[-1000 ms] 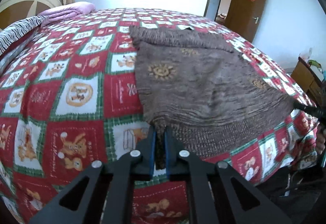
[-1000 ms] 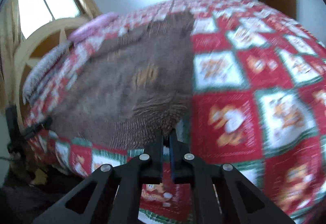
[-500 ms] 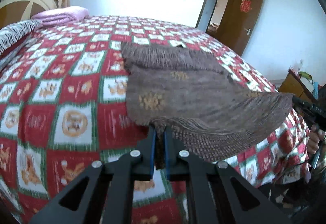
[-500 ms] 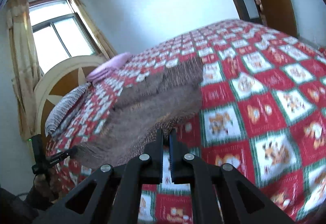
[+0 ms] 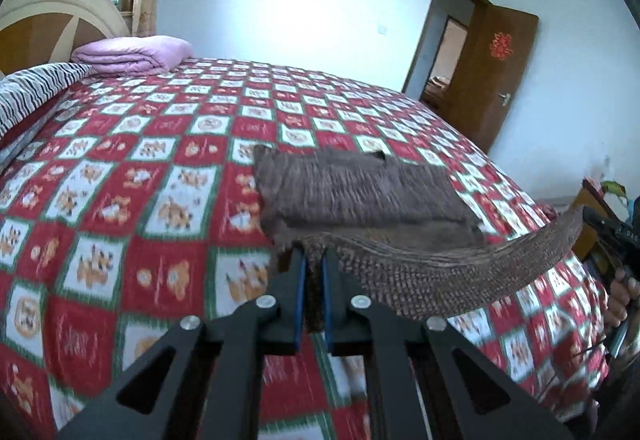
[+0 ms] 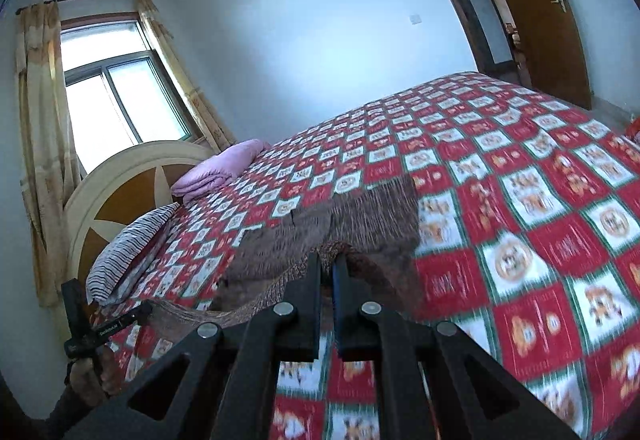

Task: Fold small clothes
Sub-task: 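Lift the hem with both tools and fold it toward the collar, then lay the folded half down and open both tools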

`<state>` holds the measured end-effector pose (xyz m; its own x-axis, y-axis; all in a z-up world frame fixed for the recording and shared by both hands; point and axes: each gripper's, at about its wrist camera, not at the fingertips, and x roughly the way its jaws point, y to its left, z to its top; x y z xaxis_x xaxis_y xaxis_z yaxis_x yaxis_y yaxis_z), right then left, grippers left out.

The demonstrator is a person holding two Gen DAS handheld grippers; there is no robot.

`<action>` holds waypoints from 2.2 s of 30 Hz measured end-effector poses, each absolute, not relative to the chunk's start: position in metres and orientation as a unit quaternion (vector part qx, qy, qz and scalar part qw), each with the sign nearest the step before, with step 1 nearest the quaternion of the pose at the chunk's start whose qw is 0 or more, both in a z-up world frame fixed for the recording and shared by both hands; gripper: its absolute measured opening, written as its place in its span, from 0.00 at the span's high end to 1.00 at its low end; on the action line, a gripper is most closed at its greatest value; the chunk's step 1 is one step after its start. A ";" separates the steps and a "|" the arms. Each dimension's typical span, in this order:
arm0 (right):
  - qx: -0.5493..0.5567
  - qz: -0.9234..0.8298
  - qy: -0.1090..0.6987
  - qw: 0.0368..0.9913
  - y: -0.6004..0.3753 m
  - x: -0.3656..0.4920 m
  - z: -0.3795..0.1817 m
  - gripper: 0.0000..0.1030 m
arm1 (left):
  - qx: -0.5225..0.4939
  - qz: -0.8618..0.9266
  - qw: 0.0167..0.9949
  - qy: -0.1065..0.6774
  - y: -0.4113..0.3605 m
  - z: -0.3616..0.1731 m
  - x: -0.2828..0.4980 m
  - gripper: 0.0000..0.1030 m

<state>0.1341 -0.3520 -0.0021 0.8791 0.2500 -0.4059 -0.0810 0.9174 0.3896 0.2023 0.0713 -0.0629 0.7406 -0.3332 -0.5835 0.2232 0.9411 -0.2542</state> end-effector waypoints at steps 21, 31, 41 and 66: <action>0.174 0.045 0.297 0.938 -0.369 0.362 -0.012 0.96 | 0.011 -0.090 0.931 0.354 0.025 -0.085 0.400 0.93; 0.107 -0.020 0.409 0.906 -0.352 0.471 -0.105 0.87 | 0.084 -0.055 0.914 0.393 0.010 -0.137 0.422 0.75; -0.161 0.033 0.430 0.887 -0.275 0.433 -0.128 0.24 | 0.257 -0.062 0.901 0.345 -0.023 -0.155 0.387 0.07; 0.078 -0.045 0.386 0.918 -0.412 0.389 -0.106 0.24 | 0.059 0.039 0.918 0.390 0.059 -0.138 0.402 0.07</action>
